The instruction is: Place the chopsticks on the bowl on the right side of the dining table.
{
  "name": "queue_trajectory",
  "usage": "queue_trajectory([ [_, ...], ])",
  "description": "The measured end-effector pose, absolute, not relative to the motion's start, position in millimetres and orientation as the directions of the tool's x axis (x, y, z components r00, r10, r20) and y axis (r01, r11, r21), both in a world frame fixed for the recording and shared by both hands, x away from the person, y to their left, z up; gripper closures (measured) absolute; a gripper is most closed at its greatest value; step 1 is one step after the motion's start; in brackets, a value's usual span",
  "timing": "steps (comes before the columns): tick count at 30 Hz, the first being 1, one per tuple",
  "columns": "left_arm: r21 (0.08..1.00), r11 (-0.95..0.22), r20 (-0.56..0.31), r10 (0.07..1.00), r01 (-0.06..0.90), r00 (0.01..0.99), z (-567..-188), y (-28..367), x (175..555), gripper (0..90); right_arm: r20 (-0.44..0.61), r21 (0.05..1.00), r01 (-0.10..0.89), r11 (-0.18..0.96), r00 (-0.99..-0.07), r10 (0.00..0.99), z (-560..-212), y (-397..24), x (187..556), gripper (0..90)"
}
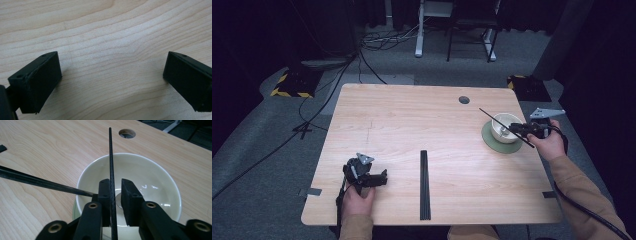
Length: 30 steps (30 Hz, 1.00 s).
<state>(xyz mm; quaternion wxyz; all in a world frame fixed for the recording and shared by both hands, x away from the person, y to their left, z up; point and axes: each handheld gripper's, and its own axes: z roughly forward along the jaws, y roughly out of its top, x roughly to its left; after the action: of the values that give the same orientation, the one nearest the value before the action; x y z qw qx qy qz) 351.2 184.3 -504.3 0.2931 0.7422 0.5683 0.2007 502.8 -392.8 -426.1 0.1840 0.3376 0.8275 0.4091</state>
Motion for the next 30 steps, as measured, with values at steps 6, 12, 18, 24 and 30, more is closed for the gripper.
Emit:
queue_trajectory([
  [6, 0.664, -0.182, -0.034, 0.961, 0.725, 0.273, -504.3, 184.3, 351.2, 1.9, -0.039, 0.819, 0.389, 0.422, -0.695, 0.718, -416.7, -391.6, 497.9, 66.6],
  [12, 0.663, -0.182, -0.035, 0.961, 0.726, 0.273, -504.3, 184.3, 351.2, 1.9, -0.037, 0.852, 0.356, 0.384, -0.691, 0.722, -400.0, -380.9, 487.2, 53.2],
  [18, 0.663, -0.181, -0.037, 0.961, 0.726, 0.273, -504.4, 184.2, 351.2, 1.9, -0.034, 0.868, 0.327, 0.372, -0.71, 0.703, -381.7, -365.5, 474.9, 43.4],
  [24, 0.664, -0.181, -0.037, 0.961, 0.726, 0.274, -504.5, 184.2, 351.3, 1.9, -0.006, 0.878, 0.321, 0.355, -0.733, 0.68, -370.2, -347.5, 462.7, 38.0],
  [30, 0.663, -0.181, -0.037, 0.961, 0.726, 0.274, -504.4, 184.2, 351.2, 1.9, 0.01, 0.887, 0.299, 0.353, -0.775, 0.631, -360.7, -319.0, 445.4, 35.0],
])
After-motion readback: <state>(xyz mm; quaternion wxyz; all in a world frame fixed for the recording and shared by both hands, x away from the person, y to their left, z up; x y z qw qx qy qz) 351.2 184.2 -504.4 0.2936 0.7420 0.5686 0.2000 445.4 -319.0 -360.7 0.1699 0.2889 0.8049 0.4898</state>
